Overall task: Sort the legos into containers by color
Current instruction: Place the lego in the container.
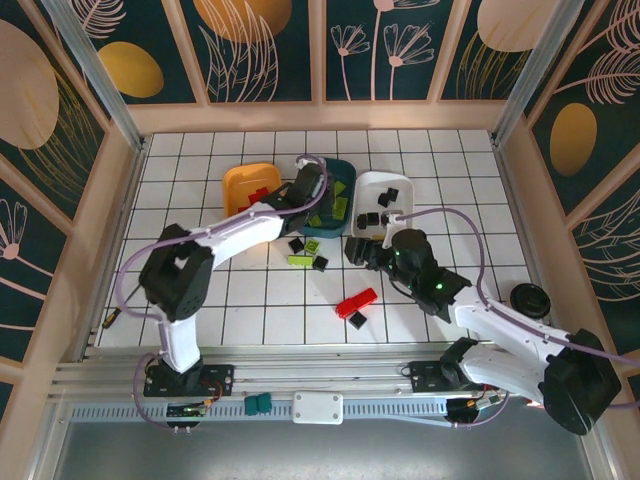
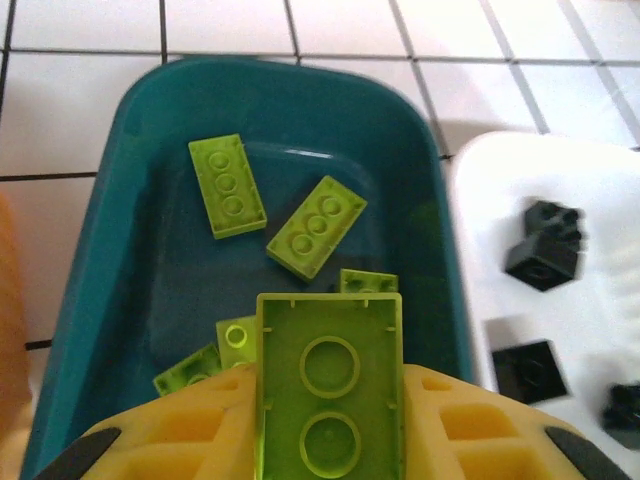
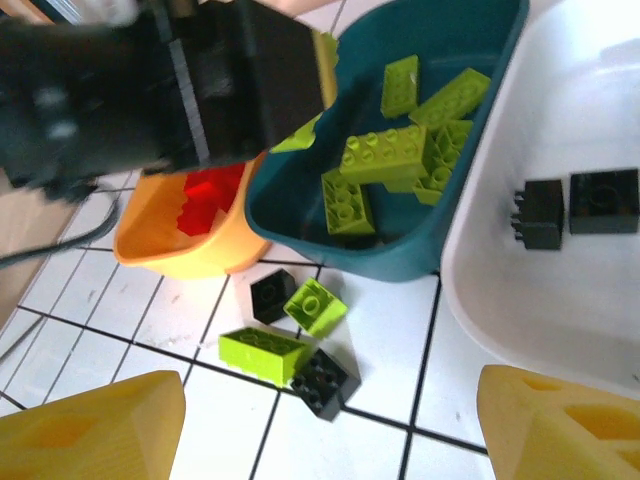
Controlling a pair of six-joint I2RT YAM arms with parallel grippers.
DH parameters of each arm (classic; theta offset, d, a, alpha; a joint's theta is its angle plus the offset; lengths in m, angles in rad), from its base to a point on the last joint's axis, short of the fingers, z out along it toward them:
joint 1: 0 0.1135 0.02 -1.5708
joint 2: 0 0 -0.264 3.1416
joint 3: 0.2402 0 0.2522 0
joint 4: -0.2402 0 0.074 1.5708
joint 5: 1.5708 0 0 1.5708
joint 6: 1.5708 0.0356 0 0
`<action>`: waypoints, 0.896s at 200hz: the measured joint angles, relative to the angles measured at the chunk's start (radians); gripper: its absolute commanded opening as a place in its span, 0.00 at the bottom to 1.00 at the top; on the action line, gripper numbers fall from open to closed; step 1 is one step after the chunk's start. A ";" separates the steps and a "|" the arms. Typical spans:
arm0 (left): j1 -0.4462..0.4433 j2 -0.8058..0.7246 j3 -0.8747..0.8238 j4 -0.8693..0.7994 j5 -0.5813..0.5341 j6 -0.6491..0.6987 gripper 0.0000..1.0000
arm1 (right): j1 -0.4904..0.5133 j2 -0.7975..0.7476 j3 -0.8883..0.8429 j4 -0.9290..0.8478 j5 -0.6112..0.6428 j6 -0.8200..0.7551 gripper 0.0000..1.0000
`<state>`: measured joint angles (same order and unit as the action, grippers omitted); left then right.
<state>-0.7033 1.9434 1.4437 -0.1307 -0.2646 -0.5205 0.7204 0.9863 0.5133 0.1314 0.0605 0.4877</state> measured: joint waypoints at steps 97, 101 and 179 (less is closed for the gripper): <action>0.068 0.343 0.425 -0.149 0.034 0.021 0.66 | 0.077 -0.065 -0.117 -0.183 -0.027 0.069 0.73; 0.068 0.343 0.426 -0.153 0.037 0.019 0.69 | 0.091 -0.063 -0.117 -0.190 -0.026 0.069 0.72; 0.068 -0.047 0.079 -0.042 0.135 -0.024 0.98 | 0.286 0.093 -0.036 -0.282 0.030 0.065 0.63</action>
<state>-0.6357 1.8961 1.5227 -0.1730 -0.1295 -0.5446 1.0061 1.0798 0.4770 -0.1509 0.0906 0.5526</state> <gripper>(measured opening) 0.985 0.631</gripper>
